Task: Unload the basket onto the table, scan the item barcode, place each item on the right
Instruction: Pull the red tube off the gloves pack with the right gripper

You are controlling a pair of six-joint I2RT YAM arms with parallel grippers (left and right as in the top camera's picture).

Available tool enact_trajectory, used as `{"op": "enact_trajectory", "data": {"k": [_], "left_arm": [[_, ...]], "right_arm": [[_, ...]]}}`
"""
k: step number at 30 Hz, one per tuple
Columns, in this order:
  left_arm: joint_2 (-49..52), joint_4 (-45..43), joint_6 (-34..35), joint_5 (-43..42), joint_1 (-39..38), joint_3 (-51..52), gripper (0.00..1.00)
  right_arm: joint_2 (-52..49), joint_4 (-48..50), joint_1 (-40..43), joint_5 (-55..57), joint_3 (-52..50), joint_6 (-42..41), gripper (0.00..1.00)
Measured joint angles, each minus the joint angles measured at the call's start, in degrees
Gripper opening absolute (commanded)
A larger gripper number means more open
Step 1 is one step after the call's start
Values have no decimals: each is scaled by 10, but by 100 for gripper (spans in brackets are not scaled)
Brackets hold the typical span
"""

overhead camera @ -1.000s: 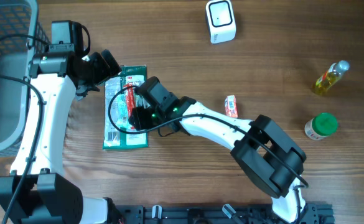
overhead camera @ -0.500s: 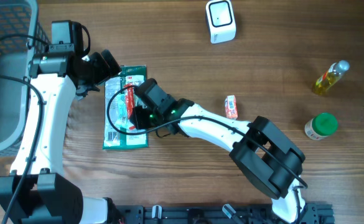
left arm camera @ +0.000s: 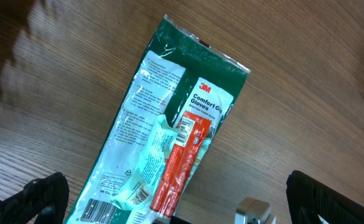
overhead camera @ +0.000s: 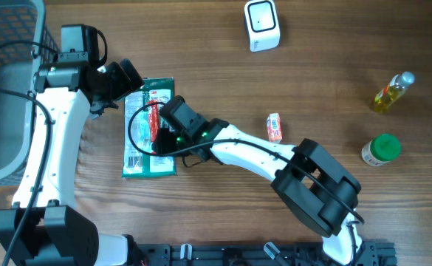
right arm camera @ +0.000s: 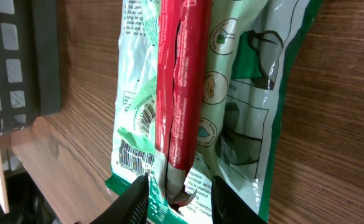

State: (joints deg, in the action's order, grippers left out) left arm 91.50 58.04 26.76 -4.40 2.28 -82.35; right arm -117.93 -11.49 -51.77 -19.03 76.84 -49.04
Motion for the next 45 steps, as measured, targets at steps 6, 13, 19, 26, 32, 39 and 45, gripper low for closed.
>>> {"op": "enact_trajectory", "data": {"k": [6, 13, 19, 26, 32, 39, 45], "left_arm": [[0, 0, 0, 0, 0, 0, 100], [0, 0, 0, 0, 0, 0, 100], [0, 0, 0, 0, 0, 0, 100], [0, 0, 0, 0, 0, 0, 100], [0, 0, 0, 0, 0, 0, 100], [0, 0, 0, 0, 0, 0, 100], [0, 0, 0, 0, 0, 0, 100]], "right_arm": [[0, -10, 0, -5, 0, -17, 36], [-1, -19, 0, -22, 0, -34, 37], [-1, -2, 0, -21, 0, -34, 37], [-1, 2, 0, -17, 0, -34, 35], [-1, 2, -1, -12, 0, -35, 31], [-1, 2, -1, 3, 0, -35, 28], [-11, 4, -1, 7, 0, -36, 4]]}}
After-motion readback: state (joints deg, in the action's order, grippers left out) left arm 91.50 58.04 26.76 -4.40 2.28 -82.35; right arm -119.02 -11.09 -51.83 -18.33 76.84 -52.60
